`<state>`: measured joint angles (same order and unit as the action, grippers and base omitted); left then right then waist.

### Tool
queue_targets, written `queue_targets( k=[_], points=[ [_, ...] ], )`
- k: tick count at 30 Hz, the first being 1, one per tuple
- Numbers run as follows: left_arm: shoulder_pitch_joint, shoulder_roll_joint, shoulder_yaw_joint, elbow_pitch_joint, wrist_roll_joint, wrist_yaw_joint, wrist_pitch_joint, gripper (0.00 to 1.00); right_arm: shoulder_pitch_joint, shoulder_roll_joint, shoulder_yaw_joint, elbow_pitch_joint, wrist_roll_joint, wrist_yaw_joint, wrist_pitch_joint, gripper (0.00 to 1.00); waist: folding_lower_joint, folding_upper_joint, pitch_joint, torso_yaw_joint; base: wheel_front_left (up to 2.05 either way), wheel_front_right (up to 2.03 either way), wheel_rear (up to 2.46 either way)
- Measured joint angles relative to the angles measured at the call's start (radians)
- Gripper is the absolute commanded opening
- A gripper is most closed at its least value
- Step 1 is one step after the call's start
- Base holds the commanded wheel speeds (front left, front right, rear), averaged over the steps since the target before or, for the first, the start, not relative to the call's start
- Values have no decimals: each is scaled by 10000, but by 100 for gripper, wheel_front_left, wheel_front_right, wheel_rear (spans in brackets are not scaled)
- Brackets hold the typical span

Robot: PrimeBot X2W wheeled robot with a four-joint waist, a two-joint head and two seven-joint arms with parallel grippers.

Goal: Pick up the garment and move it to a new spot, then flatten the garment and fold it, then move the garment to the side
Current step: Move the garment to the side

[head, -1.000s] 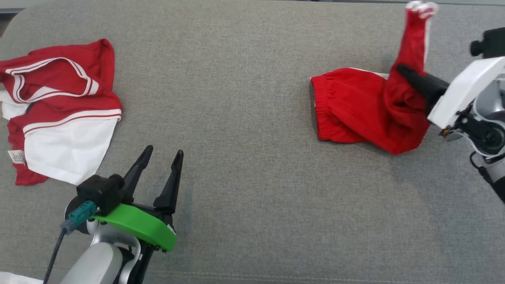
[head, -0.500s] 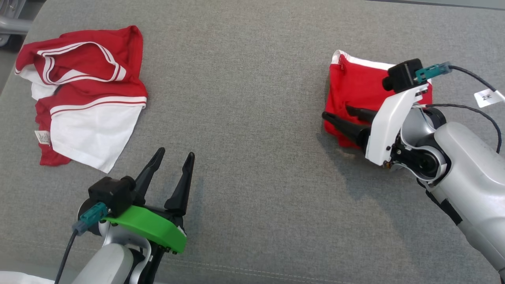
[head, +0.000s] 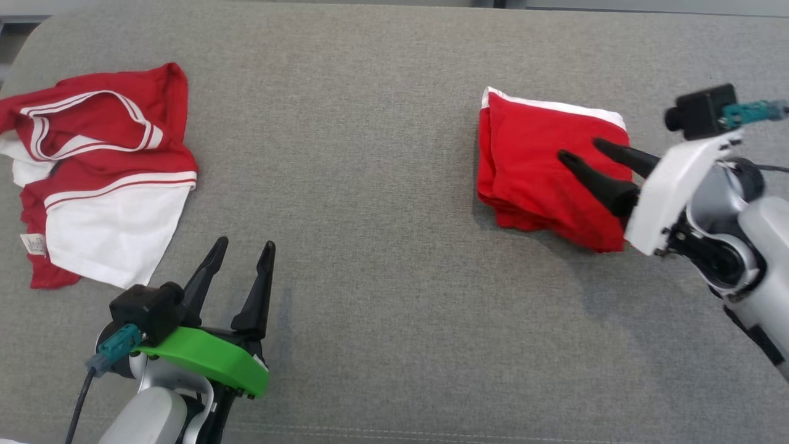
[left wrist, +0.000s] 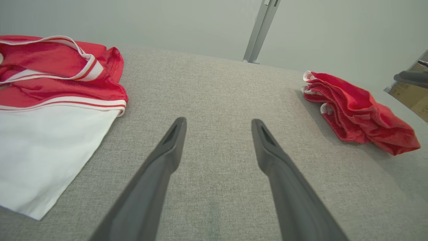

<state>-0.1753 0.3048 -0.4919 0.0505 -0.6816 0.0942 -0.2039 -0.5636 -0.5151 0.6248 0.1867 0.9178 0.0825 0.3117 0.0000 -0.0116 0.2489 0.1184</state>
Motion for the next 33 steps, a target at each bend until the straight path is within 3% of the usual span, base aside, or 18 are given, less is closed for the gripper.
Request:
queue_targets(
  k=[3,7,12,23,24,25,26,30,33],
  points=[
    [13,2,-2,-136,2,4,-6,100,773,-587,-462,481,121,-453,-192,100,0,0,-37,-221,0,0,0],
    [9,-13,-188,-295,92,4,4,100,1489,-723,-1076,1045,560,-848,-658,100,0,0,30,-405,0,0,0],
    [-37,-15,-330,-330,178,4,98,100,1637,-148,-1515,1348,1152,-844,-1273,100,0,0,287,-381,0,0,0],
    [-337,-109,-564,-328,209,0,182,100,1612,709,-1801,2280,2209,-658,-1246,100,0,0,602,242,0,0,0],
    [-342,-113,-577,-307,209,0,184,100,1591,746,-1779,2345,2288,-625,-1212,56,0,0,620,298,0,0,0],
    [-350,-128,-581,-291,209,-2,184,100,1526,675,-1655,2408,2213,-591,-1093,21,0,0,632,355,0,0,0],
    [-359,-153,-581,-291,209,-2,182,100,1441,523,-1530,2418,2088,-545,-928,0,0,0,641,409,0,0,0],
    [-414,-274,-527,-328,203,-2,182,100,910,-380,-1122,2403,1463,-435,-188,0,0,0,695,565,0,0,0],
    [-501,-303,-449,-349,186,-2,180,100,346,-1398,-976,2437,888,-602,456,0,0,0,805,600,0,0,0]
  ],
)
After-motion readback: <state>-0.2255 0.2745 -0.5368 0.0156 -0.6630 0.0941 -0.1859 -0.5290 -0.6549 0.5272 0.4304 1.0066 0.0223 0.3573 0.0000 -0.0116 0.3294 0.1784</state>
